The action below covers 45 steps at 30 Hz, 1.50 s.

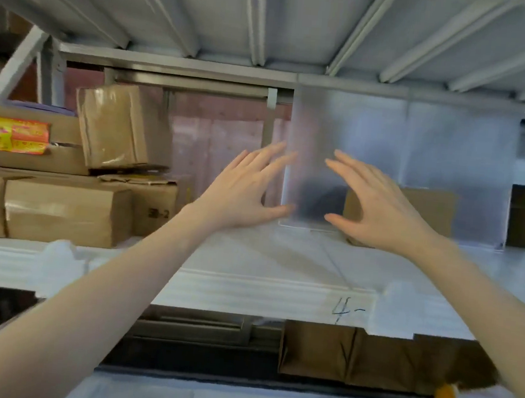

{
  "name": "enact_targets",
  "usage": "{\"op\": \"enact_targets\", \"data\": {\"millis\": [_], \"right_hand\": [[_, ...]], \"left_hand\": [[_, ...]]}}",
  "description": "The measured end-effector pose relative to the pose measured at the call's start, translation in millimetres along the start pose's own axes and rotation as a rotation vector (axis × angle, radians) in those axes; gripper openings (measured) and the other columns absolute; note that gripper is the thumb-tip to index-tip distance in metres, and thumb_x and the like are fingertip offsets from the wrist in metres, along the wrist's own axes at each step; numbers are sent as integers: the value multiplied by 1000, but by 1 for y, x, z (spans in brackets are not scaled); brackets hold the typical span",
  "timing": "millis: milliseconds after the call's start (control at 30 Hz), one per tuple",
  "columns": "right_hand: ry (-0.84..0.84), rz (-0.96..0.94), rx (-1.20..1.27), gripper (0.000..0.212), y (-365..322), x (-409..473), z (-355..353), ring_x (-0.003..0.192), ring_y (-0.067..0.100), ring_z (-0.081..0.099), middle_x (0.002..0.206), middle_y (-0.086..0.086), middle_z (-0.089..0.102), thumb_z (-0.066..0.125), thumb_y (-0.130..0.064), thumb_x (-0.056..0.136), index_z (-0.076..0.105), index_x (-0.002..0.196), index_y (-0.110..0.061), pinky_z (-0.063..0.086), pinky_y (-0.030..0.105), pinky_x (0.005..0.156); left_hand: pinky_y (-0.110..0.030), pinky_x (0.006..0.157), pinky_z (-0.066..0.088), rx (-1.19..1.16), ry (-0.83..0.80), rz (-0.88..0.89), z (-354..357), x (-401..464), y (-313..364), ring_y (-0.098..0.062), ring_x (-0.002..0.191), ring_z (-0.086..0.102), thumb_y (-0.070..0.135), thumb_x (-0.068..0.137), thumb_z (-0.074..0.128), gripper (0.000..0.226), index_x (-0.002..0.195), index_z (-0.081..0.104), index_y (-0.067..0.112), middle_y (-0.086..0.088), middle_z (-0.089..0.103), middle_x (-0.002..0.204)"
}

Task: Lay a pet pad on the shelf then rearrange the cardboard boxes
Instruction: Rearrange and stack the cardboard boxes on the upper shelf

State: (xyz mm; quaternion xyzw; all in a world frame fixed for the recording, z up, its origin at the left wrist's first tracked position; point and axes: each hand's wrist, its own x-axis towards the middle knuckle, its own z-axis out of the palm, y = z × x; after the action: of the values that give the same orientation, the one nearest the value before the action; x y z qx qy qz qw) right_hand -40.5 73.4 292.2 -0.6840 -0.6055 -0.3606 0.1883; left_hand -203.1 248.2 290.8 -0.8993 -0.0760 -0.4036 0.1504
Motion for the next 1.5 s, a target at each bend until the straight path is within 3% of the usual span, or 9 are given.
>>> {"op": "enact_targets", "data": {"millis": [200, 333, 667, 967, 1067, 1167, 1267, 1367, 1500], "right_hand": [[-17, 114, -55, 83, 97, -38, -16, 141, 22, 24, 157, 0, 19, 66, -42, 79, 21, 147, -25, 22, 42, 112], [-20, 142, -61, 83, 144, -51, -20, 141, 22, 23, 157, -2, 17, 65, -43, 79, 19, 146, -27, 21, 41, 112], [-59, 164, -82, 86, 220, -50, 0, 142, 20, 16, 158, -4, 12, 64, -47, 78, 15, 146, -30, 19, 40, 113], [-167, 147, -89, 93, 249, -24, 25, 143, 22, 10, 157, 1, 11, 65, -54, 75, 10, 147, -31, 16, 41, 116], [-219, 130, -61, 98, 249, -15, 28, 144, 22, 5, 158, 1, 6, 67, -55, 73, 7, 147, -33, 13, 41, 117], [-285, 110, -70, 105, 249, -7, 29, 145, 24, 2, 158, 3, 4, 70, -58, 68, 3, 147, -34, 11, 47, 117], [-345, 107, -90, 115, 250, 2, 28, 145, 25, 0, 158, 4, 5, 71, -62, 62, -3, 146, -37, 7, 53, 116], [-419, 132, -69, 124, 247, 8, 21, 146, 24, -5, 159, 3, 2, 74, -63, 57, -12, 143, -42, 0, 56, 115], [-483, 137, -62, 129, 237, 8, 9, 144, 24, 1, 156, 3, 8, 78, -59, 54, -14, 142, -44, 3, 55, 115]], "left_hand": [[-38, 115, 15, -76, 6, -1, 51, 65, 69, -21, 141, 23, 57, 82, 55, 82, 148, 17, 27, 0, 18, 157], [-43, 116, 20, -71, -18, 22, 77, 102, 101, -22, 142, 22, 58, 81, 54, 84, 149, 16, 27, -1, 18, 157], [-37, 116, 17, -47, -142, -43, 129, 149, 111, -22, 144, 16, 60, 81, 54, 86, 149, 11, 30, -4, 13, 158], [-44, 117, 14, 74, -412, -150, 147, 189, 93, -30, 144, 15, 75, 75, 46, 90, 148, 9, 37, -11, 12, 158], [-43, 111, 25, -34, -512, -170, 148, 195, 96, -26, 136, 28, 75, 74, 50, 85, 144, 21, 37, -2, 30, 150], [-32, 98, 32, -168, -442, -151, 140, 191, 100, -19, 119, 40, 66, 76, 59, 72, 135, 34, 33, 8, 43, 135], [-33, 95, 33, -184, -420, -118, 128, 183, 103, -19, 108, 41, 68, 71, 61, 68, 126, 34, 38, 15, 41, 125], [-36, 97, 35, -92, -362, -59, 124, 175, 107, -25, 103, 44, 70, 67, 63, 69, 121, 33, 38, 6, 37, 121], [-32, 78, 36, 2, -221, 56, 117, 164, 115, -22, 81, 47, 58, 70, 67, 64, 117, 37, 27, 3, 34, 110]]}}
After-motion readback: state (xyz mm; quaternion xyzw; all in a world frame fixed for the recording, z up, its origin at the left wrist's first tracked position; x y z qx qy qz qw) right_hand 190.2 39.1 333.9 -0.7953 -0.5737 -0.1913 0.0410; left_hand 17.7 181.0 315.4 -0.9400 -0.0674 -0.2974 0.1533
